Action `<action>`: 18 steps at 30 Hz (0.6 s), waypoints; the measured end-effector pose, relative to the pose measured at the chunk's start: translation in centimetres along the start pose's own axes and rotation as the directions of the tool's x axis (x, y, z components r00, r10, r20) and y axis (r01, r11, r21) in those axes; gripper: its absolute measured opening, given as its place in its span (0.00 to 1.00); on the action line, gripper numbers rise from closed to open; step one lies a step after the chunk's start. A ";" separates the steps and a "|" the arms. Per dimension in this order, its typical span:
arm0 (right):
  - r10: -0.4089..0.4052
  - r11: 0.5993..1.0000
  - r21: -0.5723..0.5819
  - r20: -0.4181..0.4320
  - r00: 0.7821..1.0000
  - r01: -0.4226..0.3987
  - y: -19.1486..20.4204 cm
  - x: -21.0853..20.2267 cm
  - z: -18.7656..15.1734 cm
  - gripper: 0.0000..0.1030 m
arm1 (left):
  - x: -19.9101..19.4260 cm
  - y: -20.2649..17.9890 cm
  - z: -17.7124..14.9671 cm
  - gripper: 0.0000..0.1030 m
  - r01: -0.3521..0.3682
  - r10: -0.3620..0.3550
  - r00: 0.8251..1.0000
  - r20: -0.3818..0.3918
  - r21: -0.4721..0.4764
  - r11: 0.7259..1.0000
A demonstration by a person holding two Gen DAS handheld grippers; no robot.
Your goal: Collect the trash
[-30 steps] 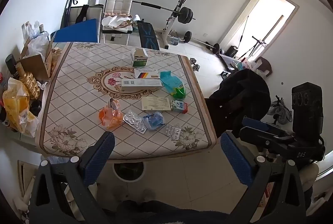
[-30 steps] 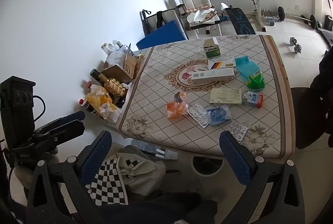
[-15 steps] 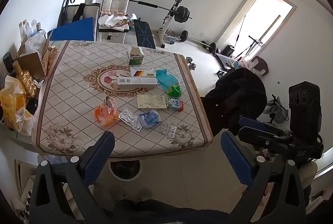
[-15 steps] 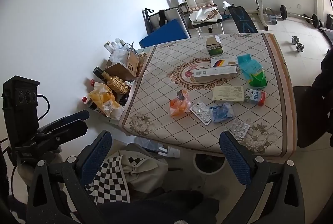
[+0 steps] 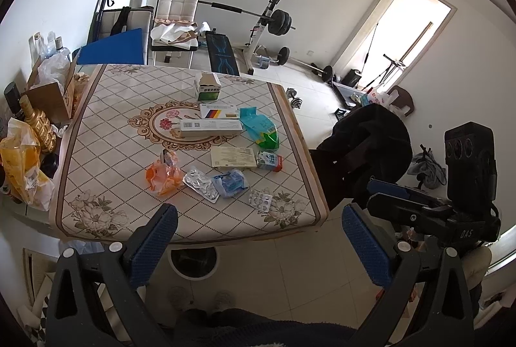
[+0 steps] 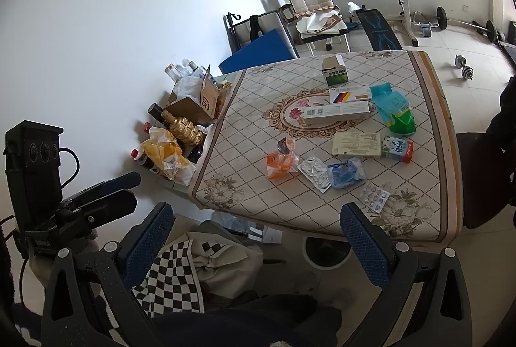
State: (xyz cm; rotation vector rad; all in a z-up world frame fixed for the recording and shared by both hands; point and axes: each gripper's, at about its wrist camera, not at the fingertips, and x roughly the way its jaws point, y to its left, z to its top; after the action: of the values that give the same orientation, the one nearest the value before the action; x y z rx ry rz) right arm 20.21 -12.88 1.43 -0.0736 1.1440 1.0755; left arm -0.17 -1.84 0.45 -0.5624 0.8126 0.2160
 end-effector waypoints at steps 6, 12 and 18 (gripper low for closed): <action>0.011 1.000 -0.009 -0.004 1.000 -0.011 0.6 -0.1 0.0 1.00 | -0.3 0.4 0.1 1.00 0.004 -0.004 1.000 0.000 -0.003 1.000; 0.015 1.000 -0.009 -0.008 1.000 -0.015 0.6 -0.1 -0.2 1.00 | -0.4 0.3 0.1 1.00 0.004 -0.004 1.000 0.001 -0.003 1.000; 0.013 1.000 -0.009 -0.005 1.000 -0.013 0.5 -0.1 -0.3 1.00 | -0.4 0.5 0.2 1.00 0.001 -0.001 1.000 0.000 -0.003 1.000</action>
State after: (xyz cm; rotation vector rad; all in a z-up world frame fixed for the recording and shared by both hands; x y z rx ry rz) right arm 19.63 -12.79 1.59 -0.0764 1.1453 1.0926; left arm -0.50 -1.37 0.63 -0.5659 0.8117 0.2161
